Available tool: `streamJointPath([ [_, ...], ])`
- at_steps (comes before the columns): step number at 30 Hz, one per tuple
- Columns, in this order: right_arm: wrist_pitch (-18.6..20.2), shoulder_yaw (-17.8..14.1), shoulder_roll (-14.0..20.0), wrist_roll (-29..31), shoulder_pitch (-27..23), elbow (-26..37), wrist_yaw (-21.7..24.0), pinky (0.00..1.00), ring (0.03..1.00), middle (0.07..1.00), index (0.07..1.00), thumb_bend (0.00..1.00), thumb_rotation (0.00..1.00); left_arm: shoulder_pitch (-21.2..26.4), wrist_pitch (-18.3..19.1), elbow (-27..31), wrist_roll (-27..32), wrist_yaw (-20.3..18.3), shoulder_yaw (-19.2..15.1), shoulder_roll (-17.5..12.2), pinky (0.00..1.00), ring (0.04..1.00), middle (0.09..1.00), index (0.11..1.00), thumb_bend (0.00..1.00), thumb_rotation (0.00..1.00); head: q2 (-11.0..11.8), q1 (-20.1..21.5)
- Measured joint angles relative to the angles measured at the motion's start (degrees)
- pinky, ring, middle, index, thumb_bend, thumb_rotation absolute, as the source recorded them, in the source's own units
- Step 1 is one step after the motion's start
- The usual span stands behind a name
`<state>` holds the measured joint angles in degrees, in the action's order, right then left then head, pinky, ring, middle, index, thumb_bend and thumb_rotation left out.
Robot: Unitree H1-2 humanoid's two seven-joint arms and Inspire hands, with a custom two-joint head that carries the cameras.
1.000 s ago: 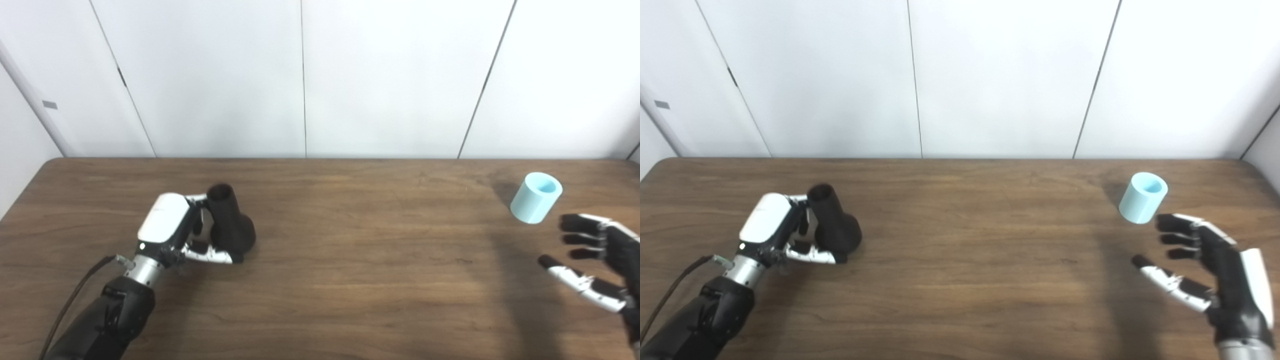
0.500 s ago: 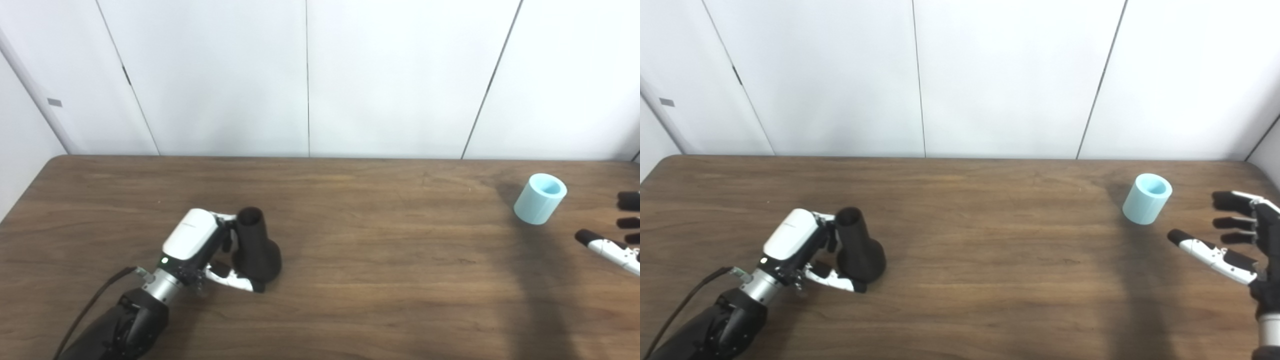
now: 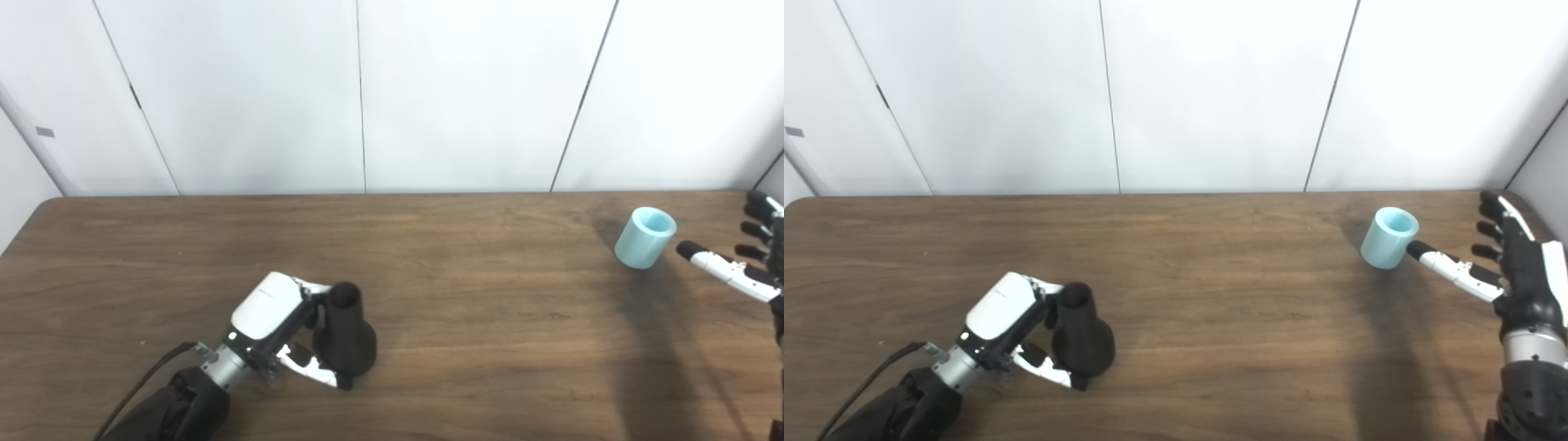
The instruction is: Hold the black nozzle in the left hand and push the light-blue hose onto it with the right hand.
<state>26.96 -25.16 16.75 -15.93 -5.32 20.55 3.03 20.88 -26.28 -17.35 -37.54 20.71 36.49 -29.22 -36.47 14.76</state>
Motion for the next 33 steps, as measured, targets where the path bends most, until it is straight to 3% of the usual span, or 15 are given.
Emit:
streamJointPath([
  [9,0.0,2.4,1.0,-2.0,-2.1,-7.6,-1.0,0.77,0.871,0.908,0.912,0.96,0.42,2.1,0.0,0.0,-0.5,2.3,5.6,0.0,0.14,0.199,0.472,0.481,0.52,0.0,-0.1,1.3],
  [11,-0.1,2.7,1.1,-1.2,-2.4,-8.5,-1.3,0.79,0.892,0.924,0.917,0.97,0.4,2.5,0.0,0.0,-0.6,2.8,6.4,0.0,0.16,0.229,0.418,0.508,0.52,0.0,0.1,2.4],
  [15,-0.1,3.8,1.6,-1.0,-2.7,-11.3,-2.7,0.69,0.81,0.851,0.921,0.96,0.38,3.3,0.0,0.0,-0.5,2.9,8.4,0.2,0.19,0.269,0.42,0.518,0.52,0.0,0.3,3.7],
  [16,-0.2,4.1,1.6,-1.0,-2.7,-12.0,-3.3,0.69,0.816,0.857,0.928,0.96,0.37,3.5,0.0,0.0,-0.5,3.3,8.9,0.2,0.17,0.244,0.446,0.5,0.52,0.0,0.4,4.2],
  [20,-0.9,5.6,2.4,-0.7,-3.5,-15.9,-4.0,0.72,0.847,0.893,0.928,0.95,0.39,4.2,0.0,0.0,-0.6,4.5,10.8,0.2,0.17,0.245,0.405,0.513,0.52,0.0,0.4,5.2],
  [21,-1.5,6.0,2.6,-0.7,-3.7,-16.6,-4.3,0.6,0.747,0.796,0.907,0.97,0.4,4.3,0.0,0.0,-0.6,4.6,11.0,0.2,0.18,0.253,0.407,0.514,0.52,0.0,0.4,5.3],
  [22,-2.3,6.2,2.7,-0.7,-3.9,-17.5,-4.7,0.57,0.728,0.779,0.903,0.97,0.4,4.4,0.0,0.1,-0.6,4.7,11.1,0.2,0.19,0.262,0.41,0.515,0.52,0.0,0.4,5.4],
  [26,-3.1,7.5,3.2,-0.8,-4.8,-19.3,-5.8,0.58,0.738,0.773,0.892,0.98,0.41,4.4,0.0,0.4,-0.8,5.6,11.7,0.0,0.22,0.309,0.444,0.512,0.52,0.0,0.5,5.9],
  [30,-3.3,10.0,4.8,-1.7,-6.2,-21.9,-6.8,0.51,0.667,0.692,0.891,1.0,0.45,4.3,0.0,1.1,-1.1,5.7,12.0,0.0,0.25,0.343,0.466,0.498,0.52,0.0,0.5,5.9],
  [33,-4.0,10.2,5.2,-1.2,-7.9,-24.8,-7.7,0.59,0.74,0.806,0.893,0.98,0.4,4.2,0.0,1.5,-1.2,5.6,12.4,0.0,0.25,0.346,0.47,0.496,0.52,0.0,0.6,5.9],
])
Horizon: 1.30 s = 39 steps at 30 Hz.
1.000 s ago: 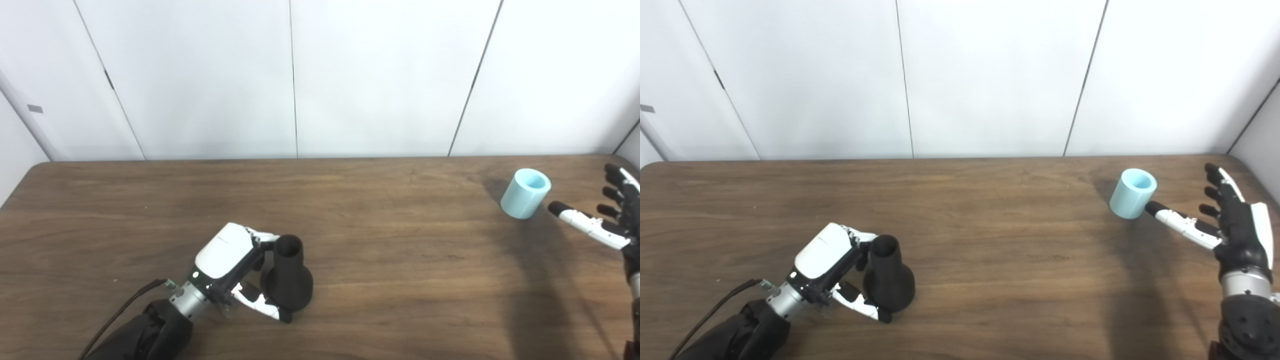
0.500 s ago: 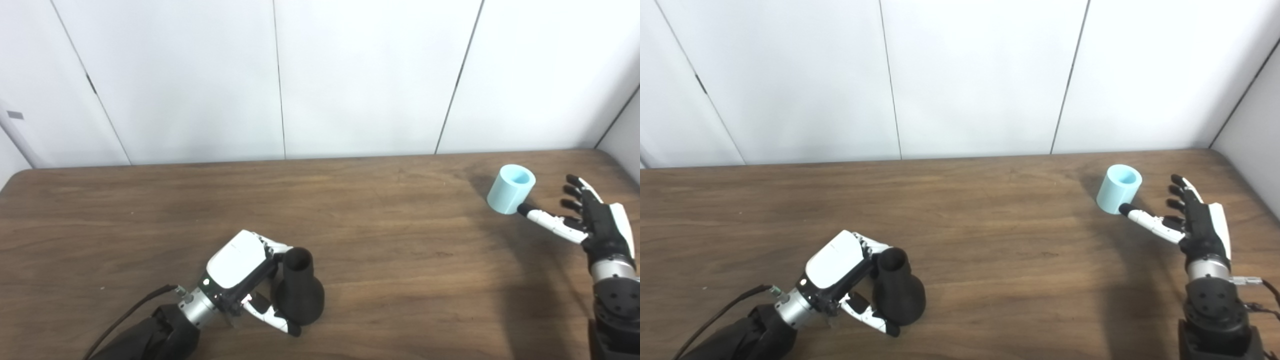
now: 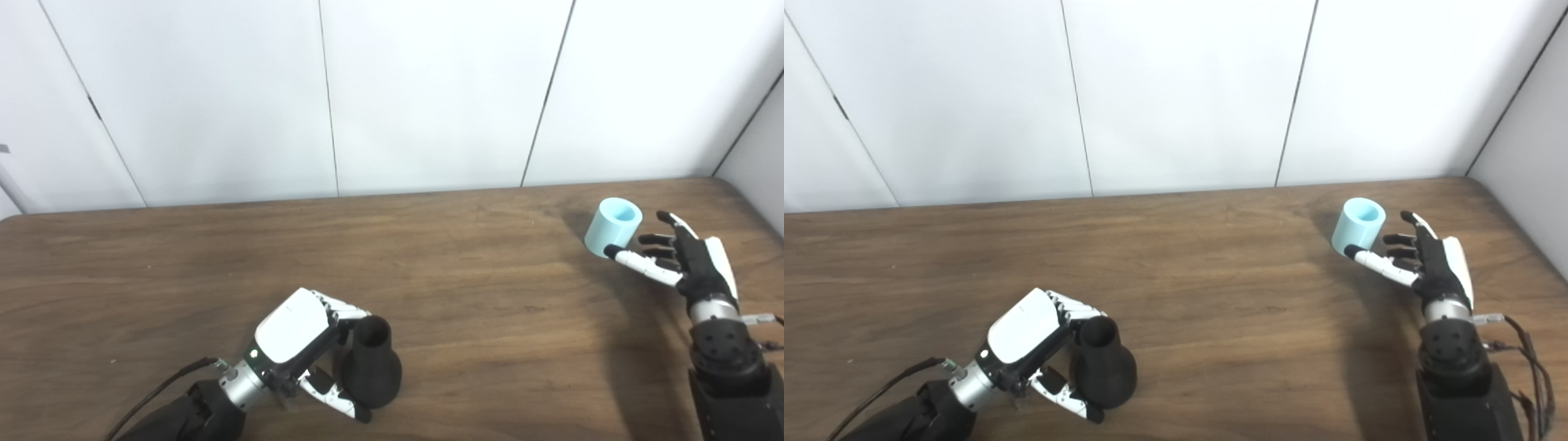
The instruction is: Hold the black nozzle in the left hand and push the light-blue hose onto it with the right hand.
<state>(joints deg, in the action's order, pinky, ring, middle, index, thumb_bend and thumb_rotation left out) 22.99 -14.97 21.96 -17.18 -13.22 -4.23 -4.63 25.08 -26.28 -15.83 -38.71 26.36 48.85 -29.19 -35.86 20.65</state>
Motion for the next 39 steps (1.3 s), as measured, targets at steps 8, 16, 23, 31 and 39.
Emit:
streamJointPath([
  [8,-3.6,0.0,0.7,2.4,-2.7,-6.1,-1.4,0.69,0.821,0.875,0.901,0.95,0.38,-0.3,0.0,0.7,-0.4,-0.2,0.1,0.0,0.3,0.39,0.485,0.482,0.52,0.0,-0.1,0.6],
  [16,-4.1,-0.6,0.4,5.7,-5.1,-9.5,-2.5,0.63,0.81,0.863,0.951,0.95,0.27,-0.2,0.0,0.8,-0.4,-0.4,0.6,-0.3,0.29,0.378,0.485,0.482,0.52,0.0,0.1,1.0],
  [23,-4.1,3.0,1.3,3.0,-6.0,-10.6,-3.7,0.59,0.756,0.813,0.908,0.97,0.34,-0.3,0.0,1.1,-0.4,-0.5,0.8,-0.4,0.28,0.373,0.484,0.483,0.52,0.0,0.2,1.1],
  [31,-3.4,5.4,1.4,0.7,-6.6,-10.3,-4.3,0.42,0.602,0.642,0.86,1.0,0.34,-0.3,0.0,1.2,-0.1,-1.1,1.0,-0.4,0.31,0.396,0.485,0.482,0.52,0.0,0.4,1.1],
  [39,-3.6,5.9,1.1,1.6,-7.2,-10.1,-3.7,0.51,0.651,0.73,0.818,0.97,0.26,-0.3,0.0,1.3,0.1,-1.4,1.0,-0.4,0.29,0.375,0.484,0.483,0.52,0.0,0.4,1.1],
])
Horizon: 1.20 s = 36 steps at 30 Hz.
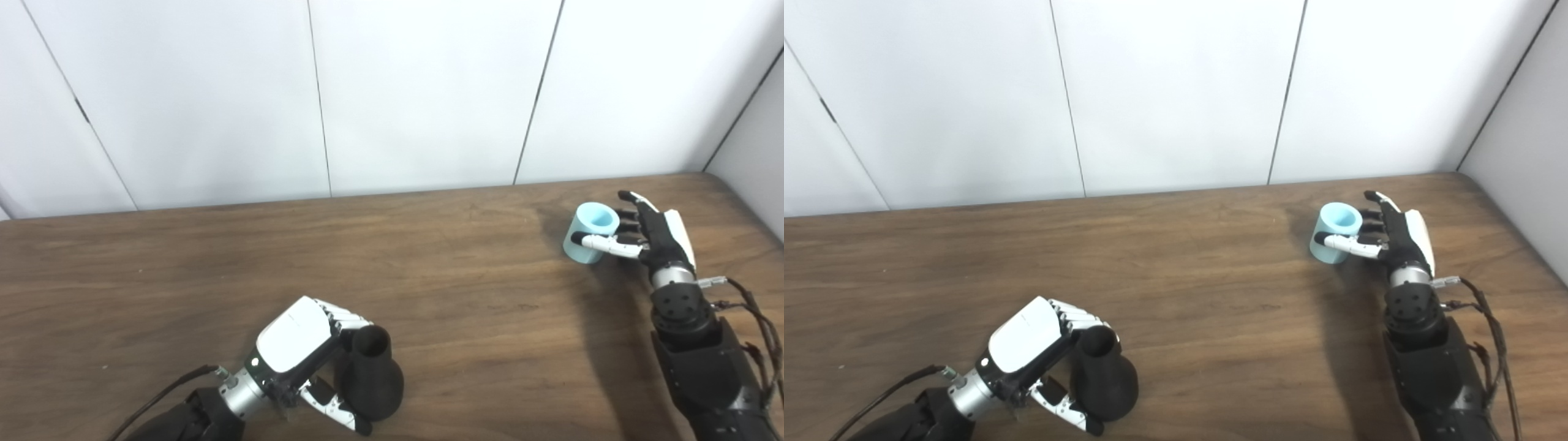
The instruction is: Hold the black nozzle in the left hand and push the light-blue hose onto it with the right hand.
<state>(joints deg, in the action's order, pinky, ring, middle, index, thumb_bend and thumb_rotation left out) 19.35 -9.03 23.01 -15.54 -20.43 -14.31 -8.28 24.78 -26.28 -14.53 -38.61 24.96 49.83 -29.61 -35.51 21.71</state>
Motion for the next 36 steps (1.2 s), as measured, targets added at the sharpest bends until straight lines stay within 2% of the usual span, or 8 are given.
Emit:
streamJointPath([
  [2,-0.2,0.3,-0.2,-0.2,-0.2,-0.1,-0.7,0.5,0.641,0.736,0.8,0.97,0.24,0.0,0.0,0.0,0.3,-0.3,0.0,0.0,0.31,0.396,0.485,0.482,0.52,0.0,0.0,0.0],
  [5,-1.2,0.7,-0.8,-0.6,-0.7,-0.7,-1.8,0.62,0.722,0.77,0.768,0.93,0.2,0.0,0.0,0.0,0.4,-0.4,0.0,0.0,0.33,0.41,0.487,0.478,0.52,0.0,0.2,-0.1],
  [15,-4.8,0.6,-2.8,-1.1,-1.0,-1.2,-6.4,0.49,0.557,0.584,0.594,0.82,0.0,0.1,0.0,0.3,0.6,-0.4,0.5,0.0,0.31,0.4,0.485,0.481,0.52,0.0,0.2,0.1],
  [16,-5.1,0.5,-2.8,-1.1,-1.0,-1.2,-6.7,0.46,0.537,0.567,0.532,0.64,0.07,0.1,0.0,0.3,0.6,-0.4,0.6,0.0,0.31,0.392,0.484,0.482,0.52,0.0,0.1,0.1],
  [19,-6.4,0.5,-2.8,-1.1,-0.9,-1.2,-6.9,0.45,0.53,0.551,0.494,0.53,0.12,0.1,0.0,0.3,0.6,-0.3,0.6,0.0,0.31,0.4,0.486,0.48,0.52,0.0,0.1,0.2],
  [22,-6.8,0.6,-2.8,-1.1,-0.8,-1.1,-6.9,0.44,0.512,0.502,0.483,0.53,0.01,0.1,0.0,0.3,0.6,-0.3,0.6,0.0,0.31,0.395,0.482,0.485,0.52,0.0,0.2,0.2],
  [30,-10.2,2.0,-2.4,-1.7,0.6,0.1,-6.5,0.41,0.423,0.509,0.479,0.52,0.0,0.2,0.0,0.3,0.6,-0.3,0.7,0.0,0.31,0.392,0.484,0.483,0.52,0.0,0.4,0.1],
  [36,-10.3,2.2,-2.2,-1.8,1.1,1.0,-5.7,0.42,0.44,0.51,0.477,0.52,0.0,0.2,0.0,0.2,0.6,-0.3,0.8,0.0,0.32,0.402,0.487,0.479,0.52,0.0,0.4,0.2],
])
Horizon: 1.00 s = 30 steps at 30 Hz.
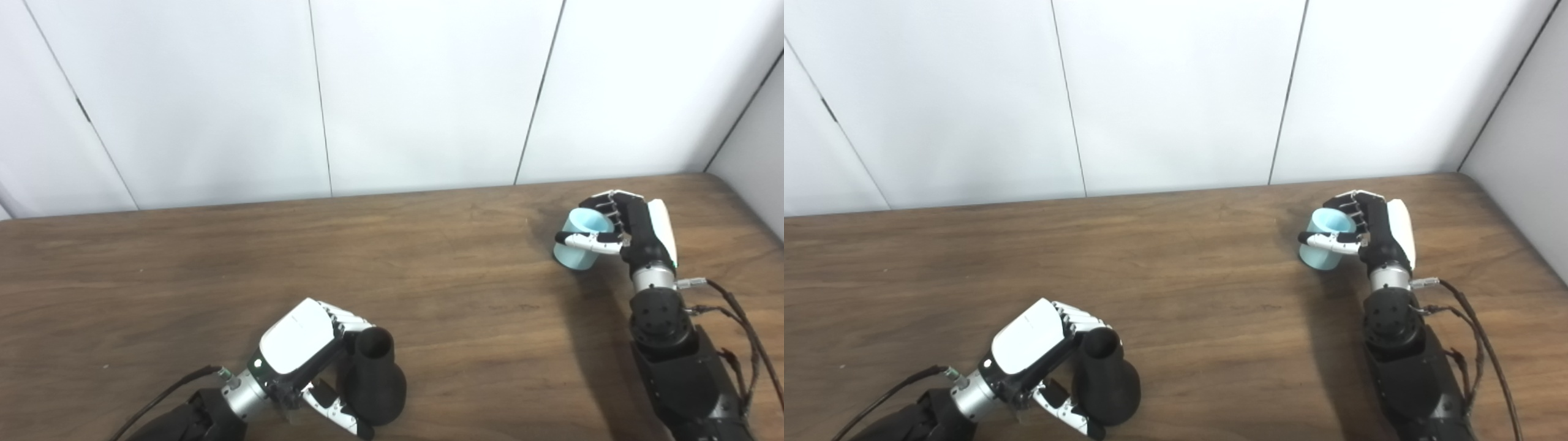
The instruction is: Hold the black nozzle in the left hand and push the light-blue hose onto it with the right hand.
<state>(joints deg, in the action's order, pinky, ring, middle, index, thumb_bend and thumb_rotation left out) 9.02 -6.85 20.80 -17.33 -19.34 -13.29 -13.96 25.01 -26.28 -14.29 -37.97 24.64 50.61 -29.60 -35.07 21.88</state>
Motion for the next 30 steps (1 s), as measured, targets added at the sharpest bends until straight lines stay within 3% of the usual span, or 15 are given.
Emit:
streamJointPath([
  [9,-0.4,2.2,0.9,-2.6,1.0,4.2,1.0,0.39,0.407,0.503,0.507,0.52,0.0,0.3,0.0,-0.4,0.0,0.1,0.2,0.2,0.31,0.393,0.484,0.482,0.52,0.0,0.0,0.0],
  [16,-0.7,6.0,3.1,-10.6,2.4,10.3,2.7,0.35,0.378,0.491,0.55,0.51,0.0,0.6,0.0,-1.0,0.0,0.4,0.4,0.4,0.3,0.39,0.484,0.482,0.52,0.0,0.0,0.0],
  [30,-0.8,8.7,3.5,-16.8,3.6,18.0,7.3,0.32,0.369,0.47,0.56,0.51,0.0,0.9,0.0,-1.2,0.0,1.1,1.1,0.4,0.31,0.392,0.486,0.481,0.52,0.0,-0.3,0.0],
])
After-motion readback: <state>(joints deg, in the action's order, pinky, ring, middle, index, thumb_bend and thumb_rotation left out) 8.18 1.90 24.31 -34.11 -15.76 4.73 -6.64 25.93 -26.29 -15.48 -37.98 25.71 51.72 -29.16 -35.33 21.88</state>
